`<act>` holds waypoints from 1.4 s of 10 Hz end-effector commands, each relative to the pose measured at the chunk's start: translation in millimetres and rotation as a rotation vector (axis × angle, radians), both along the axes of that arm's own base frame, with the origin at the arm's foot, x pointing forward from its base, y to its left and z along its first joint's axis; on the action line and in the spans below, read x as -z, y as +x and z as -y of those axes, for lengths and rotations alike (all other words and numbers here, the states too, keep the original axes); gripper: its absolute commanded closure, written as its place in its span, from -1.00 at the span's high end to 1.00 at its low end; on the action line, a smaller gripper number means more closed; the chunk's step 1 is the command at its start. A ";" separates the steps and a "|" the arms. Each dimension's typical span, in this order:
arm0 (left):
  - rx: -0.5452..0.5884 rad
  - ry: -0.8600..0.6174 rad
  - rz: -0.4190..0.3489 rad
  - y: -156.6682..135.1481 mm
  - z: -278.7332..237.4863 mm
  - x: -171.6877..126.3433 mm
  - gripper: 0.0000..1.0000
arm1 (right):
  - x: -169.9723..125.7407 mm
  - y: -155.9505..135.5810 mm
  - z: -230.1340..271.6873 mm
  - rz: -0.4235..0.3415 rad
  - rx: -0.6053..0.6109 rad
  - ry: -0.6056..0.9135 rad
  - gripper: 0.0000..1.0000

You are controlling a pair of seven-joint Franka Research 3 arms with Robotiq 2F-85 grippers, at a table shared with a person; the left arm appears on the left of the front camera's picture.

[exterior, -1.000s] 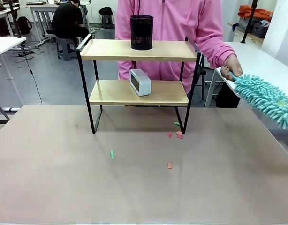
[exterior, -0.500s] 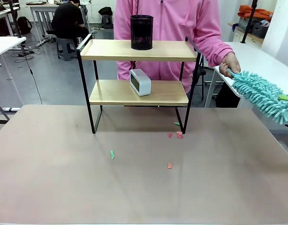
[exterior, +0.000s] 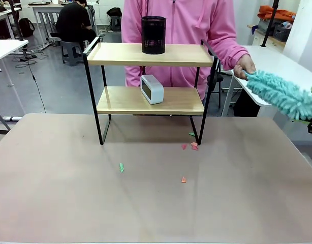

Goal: Clean the shelf.
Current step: Hand the Duster back to the human.

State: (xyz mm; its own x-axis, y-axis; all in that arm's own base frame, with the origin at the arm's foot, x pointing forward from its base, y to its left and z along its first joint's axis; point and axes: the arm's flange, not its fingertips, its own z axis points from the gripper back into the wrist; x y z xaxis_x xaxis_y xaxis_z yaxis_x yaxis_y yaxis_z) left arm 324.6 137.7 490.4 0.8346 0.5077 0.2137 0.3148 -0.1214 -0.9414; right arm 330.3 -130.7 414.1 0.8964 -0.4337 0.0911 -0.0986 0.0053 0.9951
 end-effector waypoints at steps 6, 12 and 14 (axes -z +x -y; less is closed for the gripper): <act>0.147 0.016 -0.025 -10.3 21.1 -12.8 1.00 | -51.8 -61.6 -143.7 0.059 -0.491 -0.176 1.00; 0.346 0.263 -0.243 1.1 126.0 36.9 1.00 | -80.2 -32.9 -170.5 0.120 -0.591 -0.226 1.00; 0.460 0.255 -0.221 7.2 118.4 29.5 1.00 | -80.2 -32.9 -170.5 0.120 -0.591 -0.226 1.00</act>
State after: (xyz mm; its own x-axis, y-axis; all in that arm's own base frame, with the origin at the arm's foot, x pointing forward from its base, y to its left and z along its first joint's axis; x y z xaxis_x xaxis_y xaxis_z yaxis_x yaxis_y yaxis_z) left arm 338.2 16.3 455.4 0.9959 0.0551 0.0718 0.0680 0.0679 -0.9954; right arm 298.0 38.9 494.3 0.9566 0.1664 0.2390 -0.2614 0.1284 0.9567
